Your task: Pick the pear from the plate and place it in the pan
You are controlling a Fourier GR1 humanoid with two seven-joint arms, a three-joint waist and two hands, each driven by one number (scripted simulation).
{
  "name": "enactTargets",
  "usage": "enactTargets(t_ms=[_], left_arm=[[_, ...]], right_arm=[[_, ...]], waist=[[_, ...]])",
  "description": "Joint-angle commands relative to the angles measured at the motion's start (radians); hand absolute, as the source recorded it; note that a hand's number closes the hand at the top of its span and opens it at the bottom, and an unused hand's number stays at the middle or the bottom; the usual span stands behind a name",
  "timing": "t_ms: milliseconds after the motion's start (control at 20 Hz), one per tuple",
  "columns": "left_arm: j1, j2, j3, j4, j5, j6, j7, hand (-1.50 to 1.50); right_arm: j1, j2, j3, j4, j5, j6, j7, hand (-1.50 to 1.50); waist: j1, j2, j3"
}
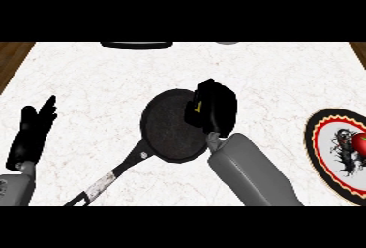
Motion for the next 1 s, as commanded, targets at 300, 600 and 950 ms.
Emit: enactTargets(t_ms=[300, 600, 950], left_arm=[[-0.033, -0.014, -0.024, -0.064, -0.022, -0.012, 0.064, 0.0], [-0.029, -0.022, -0.011, 0.015, -0.024, -0.029, -0.015, 0.0], [-0.035, -0.043, -0.036, -0.024, -0.041, -0.023, 0.01, 0.0]], right_arm=[[-0.171, 0.004, 0.044, 0.395, -0.4, -0.306, -0.197, 1.5], [-0.176, 0.004, 0.014, 0.521, -0.64, -0.316, -0.43, -1.5], [-0.226, 0.004, 0.05, 0.58, -0.795, -0.446, -0.569, -1.5]], waist=[[0.054, 0.015, 0.002], [0.07, 0.026, 0.002], [0.086, 0.025, 0.003]])
